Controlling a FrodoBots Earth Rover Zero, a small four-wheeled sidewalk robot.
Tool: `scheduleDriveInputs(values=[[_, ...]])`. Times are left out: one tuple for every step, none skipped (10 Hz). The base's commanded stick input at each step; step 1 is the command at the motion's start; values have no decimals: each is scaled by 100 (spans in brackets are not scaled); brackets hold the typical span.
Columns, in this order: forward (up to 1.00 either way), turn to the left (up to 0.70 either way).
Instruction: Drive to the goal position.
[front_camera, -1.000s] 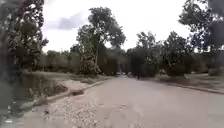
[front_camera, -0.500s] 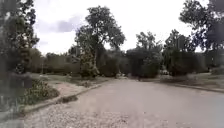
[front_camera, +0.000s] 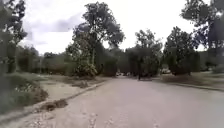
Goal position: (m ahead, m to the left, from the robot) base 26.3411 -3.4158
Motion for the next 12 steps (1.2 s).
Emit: scheduleDriveInputs(values=[[100,1],[100,1],[100,1],[100,1],[100,1],[100,1],[100,1],[100,1],[100,1],[100,1],[100,1],[100,1]])
